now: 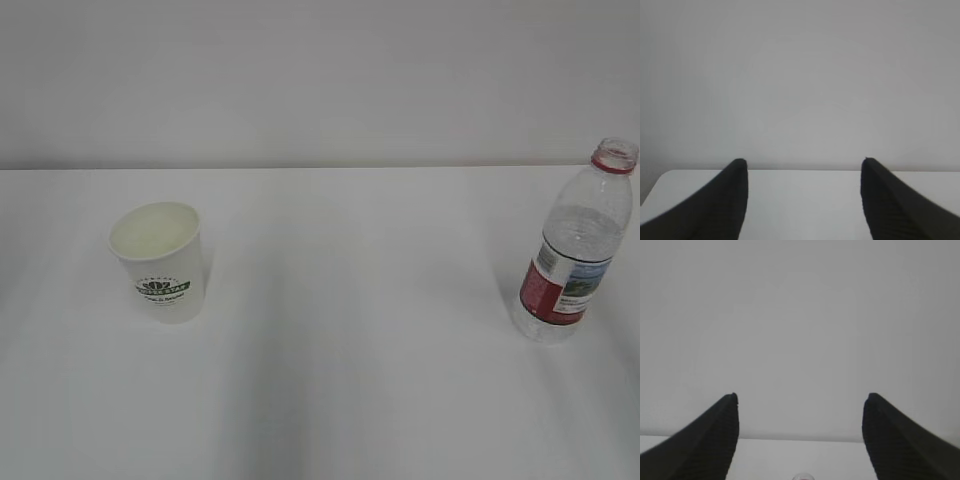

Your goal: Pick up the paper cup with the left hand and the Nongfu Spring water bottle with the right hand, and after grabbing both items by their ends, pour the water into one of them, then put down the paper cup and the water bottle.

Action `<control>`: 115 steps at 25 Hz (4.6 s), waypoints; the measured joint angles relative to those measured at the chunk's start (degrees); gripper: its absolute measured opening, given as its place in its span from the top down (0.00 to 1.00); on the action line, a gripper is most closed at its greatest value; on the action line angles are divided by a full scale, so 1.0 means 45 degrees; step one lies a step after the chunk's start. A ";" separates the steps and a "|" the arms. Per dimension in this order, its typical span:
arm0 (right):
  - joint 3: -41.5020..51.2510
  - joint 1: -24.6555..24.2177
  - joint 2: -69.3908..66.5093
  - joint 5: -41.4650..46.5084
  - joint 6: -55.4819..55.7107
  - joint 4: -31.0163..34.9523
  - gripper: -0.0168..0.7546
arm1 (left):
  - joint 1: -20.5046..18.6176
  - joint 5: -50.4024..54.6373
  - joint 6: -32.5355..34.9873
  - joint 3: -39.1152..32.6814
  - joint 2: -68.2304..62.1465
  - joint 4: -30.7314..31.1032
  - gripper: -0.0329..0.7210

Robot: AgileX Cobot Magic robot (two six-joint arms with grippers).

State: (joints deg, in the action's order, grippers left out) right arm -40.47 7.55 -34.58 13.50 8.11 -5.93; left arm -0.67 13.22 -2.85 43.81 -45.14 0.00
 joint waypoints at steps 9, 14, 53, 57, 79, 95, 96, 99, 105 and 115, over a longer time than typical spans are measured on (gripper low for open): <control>0.0000 0.0000 -0.1823 -0.1992 0.0000 -0.0428 0.23 | 0.0000 -0.1700 0.0000 0.0000 -0.1215 0.0000 0.27; 0.0000 0.0000 -0.2503 -0.2772 0.0000 -0.0807 0.23 | 0.0000 -0.2482 0.0000 0.0000 -0.2150 -0.0762 0.30; 0.3772 0.0000 -0.4821 -0.5886 0.0425 -0.0807 0.23 | 0.1493 -1.0470 -0.0254 -0.5364 -0.4911 0.1221 0.35; 0.4163 0.0000 -0.4821 -0.5886 0.0425 -0.0807 0.23 | 0.1521 -1.0947 -0.0580 -0.5792 -0.5030 0.1570 0.35; 0.7474 0.0000 -0.7783 -1.0917 0.0454 -0.0042 0.23 | 0.1521 -1.3061 -0.2049 -0.6216 -0.7677 0.3862 0.37; 0.9006 0.0000 -1.3021 -1.7172 0.0474 0.0359 0.23 | 0.1521 -1.4697 -0.2401 -0.6216 -0.9656 0.5255 0.38; 0.9012 0.0000 -1.3396 -1.7311 0.0474 0.0447 0.23 | 0.1521 -1.4706 -0.2486 -0.6216 -0.9656 0.5356 0.38; 0.9012 0.0000 -1.4134 -1.7427 0.0536 0.0504 0.23 | 0.1521 -1.4873 -0.2581 -0.6491 -0.9708 0.5407 0.38; 0.9012 0.0000 -1.4310 -1.7541 0.0649 0.0525 0.23 | 0.1521 -1.5819 -0.2632 -0.7562 -0.9708 0.5407 0.38; 0.9012 0.0000 -1.4310 -1.7598 0.0696 0.1130 0.23 | 0.1521 -1.6708 -0.2661 -0.7957 -1.0402 0.5650 0.39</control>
State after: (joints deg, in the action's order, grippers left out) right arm 0.09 7.55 -98.97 -65.70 11.24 -0.85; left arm 6.18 -61.96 -14.82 8.01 -91.95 25.43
